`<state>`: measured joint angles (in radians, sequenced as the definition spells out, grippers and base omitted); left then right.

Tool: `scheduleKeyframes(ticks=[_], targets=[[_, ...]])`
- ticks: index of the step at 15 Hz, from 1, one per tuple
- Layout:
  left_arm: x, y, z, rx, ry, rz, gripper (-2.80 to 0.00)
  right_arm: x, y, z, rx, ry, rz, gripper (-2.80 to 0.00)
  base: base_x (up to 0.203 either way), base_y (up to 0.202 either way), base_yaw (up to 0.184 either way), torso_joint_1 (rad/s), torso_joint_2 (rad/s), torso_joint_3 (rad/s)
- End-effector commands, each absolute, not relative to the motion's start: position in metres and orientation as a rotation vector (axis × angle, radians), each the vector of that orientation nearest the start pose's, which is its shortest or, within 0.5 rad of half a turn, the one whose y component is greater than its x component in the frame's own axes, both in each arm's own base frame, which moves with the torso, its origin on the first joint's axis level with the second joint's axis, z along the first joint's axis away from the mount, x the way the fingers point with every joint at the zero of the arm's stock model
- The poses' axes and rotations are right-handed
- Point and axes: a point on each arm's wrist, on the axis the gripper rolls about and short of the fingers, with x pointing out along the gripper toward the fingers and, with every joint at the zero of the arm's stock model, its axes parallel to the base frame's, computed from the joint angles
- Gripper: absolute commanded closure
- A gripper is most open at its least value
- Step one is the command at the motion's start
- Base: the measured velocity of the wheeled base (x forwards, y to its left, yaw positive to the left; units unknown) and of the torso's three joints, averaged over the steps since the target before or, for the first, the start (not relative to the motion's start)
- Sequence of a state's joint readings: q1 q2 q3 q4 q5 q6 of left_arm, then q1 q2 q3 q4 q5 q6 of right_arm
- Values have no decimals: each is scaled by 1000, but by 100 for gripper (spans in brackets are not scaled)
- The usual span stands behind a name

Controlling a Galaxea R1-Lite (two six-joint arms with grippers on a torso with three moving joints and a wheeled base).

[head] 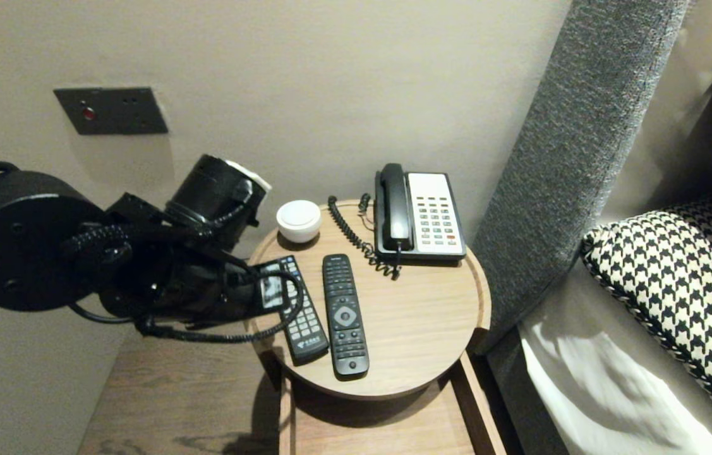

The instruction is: Put the remote controls on the table in the drawer one by one

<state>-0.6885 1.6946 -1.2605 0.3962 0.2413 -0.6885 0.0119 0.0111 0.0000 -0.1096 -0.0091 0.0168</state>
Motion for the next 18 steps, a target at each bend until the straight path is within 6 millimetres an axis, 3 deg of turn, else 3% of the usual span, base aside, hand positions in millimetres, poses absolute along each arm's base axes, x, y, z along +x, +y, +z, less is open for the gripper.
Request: scheduleKeyframes(ticks=[1,7,12,13,18], targets=[[256,-176,230,-316,798,-93,0,-19,0,76,18,-60,3,0,0,0,0,0,0,0],[285,-191,224,-358,761,49,0,-19,0,76,18,-60,4,0,0,0,0,0,0,0],[284,-215,226,-399,713,107,0,-19,0,76,18,-60,2,0,0,0,0,0,0,0],[284,-218,224,-398,704,122,-280,-19,0,76,18,-60,3,0,0,0,0,0,0,0],[282,-228,210,-383,700,188,-280,-19,0,76,18,-60,4,0,0,0,0,0,0,0]])
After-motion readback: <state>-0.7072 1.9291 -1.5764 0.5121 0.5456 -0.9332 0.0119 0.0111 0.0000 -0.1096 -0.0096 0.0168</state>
